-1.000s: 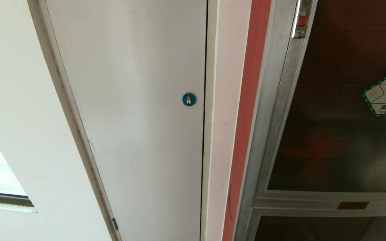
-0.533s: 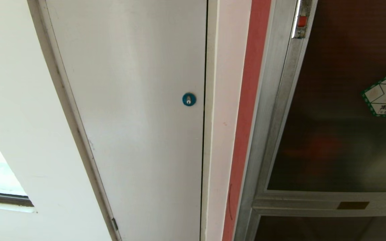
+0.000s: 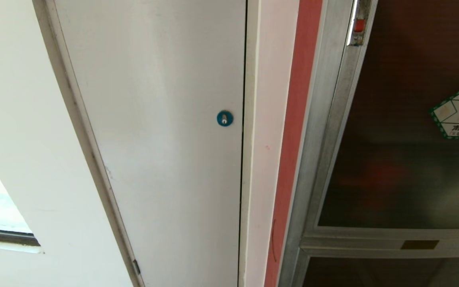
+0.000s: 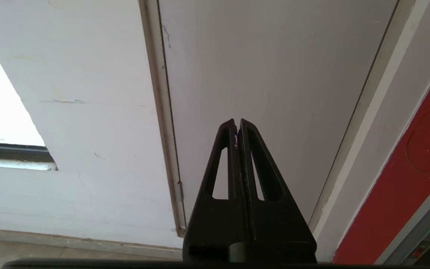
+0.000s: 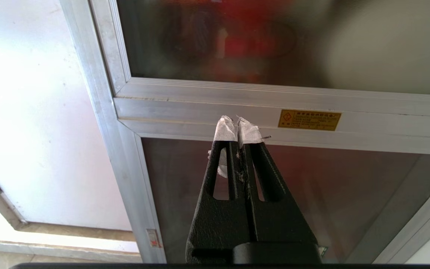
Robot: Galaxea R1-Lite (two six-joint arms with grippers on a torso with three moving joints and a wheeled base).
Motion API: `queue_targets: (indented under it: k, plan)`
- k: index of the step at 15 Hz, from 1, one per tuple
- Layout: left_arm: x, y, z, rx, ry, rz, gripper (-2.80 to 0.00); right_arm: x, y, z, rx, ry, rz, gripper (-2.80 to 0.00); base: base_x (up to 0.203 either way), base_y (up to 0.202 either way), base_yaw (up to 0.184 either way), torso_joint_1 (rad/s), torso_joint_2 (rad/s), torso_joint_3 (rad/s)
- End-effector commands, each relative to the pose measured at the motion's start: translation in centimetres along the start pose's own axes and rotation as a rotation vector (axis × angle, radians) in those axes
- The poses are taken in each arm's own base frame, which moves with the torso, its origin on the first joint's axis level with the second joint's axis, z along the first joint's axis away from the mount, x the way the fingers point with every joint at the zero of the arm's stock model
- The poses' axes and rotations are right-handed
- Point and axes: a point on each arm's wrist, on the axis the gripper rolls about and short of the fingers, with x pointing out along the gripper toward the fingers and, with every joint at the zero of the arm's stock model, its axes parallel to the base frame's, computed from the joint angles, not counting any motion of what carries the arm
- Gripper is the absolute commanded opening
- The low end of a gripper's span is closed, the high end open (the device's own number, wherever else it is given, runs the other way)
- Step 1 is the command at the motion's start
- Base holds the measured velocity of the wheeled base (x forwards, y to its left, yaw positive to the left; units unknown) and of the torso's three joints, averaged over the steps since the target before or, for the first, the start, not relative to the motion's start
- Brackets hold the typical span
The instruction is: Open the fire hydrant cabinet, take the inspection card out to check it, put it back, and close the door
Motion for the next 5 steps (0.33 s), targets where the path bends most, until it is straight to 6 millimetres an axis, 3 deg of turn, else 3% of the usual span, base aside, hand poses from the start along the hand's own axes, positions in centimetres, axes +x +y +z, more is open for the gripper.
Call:
queue_targets:
  k: [1,5]
  plan:
    - [0.00,0.00,0.01,0.000,0.000,0.001,-2.80,0.00,0.00,0.01,-0.002,0.000,0.001,-2.80,0.000,0.000,0.000,0.000,0.00,0.000]
    - [0.00,0.00,0.00,0.000,0.000,0.000,-2.80,0.00,0.00,0.01,0.000,0.000,0.001,-2.80,0.000,0.000,0.000,0.000,0.00,0.000]
